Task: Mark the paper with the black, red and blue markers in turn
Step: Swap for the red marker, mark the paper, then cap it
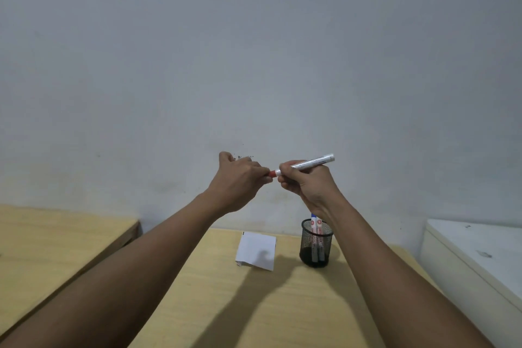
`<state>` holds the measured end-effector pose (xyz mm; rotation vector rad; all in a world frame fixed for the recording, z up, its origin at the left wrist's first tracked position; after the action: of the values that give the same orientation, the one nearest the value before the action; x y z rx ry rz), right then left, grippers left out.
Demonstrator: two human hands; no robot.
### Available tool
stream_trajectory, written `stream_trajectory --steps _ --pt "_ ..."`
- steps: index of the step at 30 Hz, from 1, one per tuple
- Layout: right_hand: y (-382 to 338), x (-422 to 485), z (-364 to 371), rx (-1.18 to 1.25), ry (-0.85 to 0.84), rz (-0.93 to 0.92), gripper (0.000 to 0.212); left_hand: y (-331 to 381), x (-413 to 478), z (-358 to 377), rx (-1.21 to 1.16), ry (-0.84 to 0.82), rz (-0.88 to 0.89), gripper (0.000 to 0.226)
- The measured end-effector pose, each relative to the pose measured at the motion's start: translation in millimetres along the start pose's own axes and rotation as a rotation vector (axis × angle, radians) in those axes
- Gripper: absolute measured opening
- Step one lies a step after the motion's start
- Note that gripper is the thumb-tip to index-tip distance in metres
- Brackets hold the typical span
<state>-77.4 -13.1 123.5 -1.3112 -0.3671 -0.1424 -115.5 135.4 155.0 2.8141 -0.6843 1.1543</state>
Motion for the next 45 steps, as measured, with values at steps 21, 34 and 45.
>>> stream_trajectory --steps 21,34,45 --pt "189.6 52.9 -3.9 -0.35 0.07 0.164 0.017 -73.6 -98.7 210.4 -0.276 -0.504 -0.198 0.03" --pt "285.0 86.3 -10.5 -0.367 0.052 0.284 0.022 -69.9 -120.7 257.5 -0.345 -0.553 -0.115 0.032" --pt "283.8 102.0 10.7 -0.359 0.047 0.25 0.02 -74.8 -126.8 263.8 -0.424 -0.588 -0.185 0.029"
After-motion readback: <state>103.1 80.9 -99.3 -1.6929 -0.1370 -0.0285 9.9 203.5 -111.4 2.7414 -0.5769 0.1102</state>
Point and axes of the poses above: each hand's wrist, its own x-axis towards the middle knuckle, its own z-axis out of the palm, y = z × x, the point moved 8 cm from there along x, towards the middle knuckle, and after that the axes turned 1 degree about -z, right-handed, at the moved point
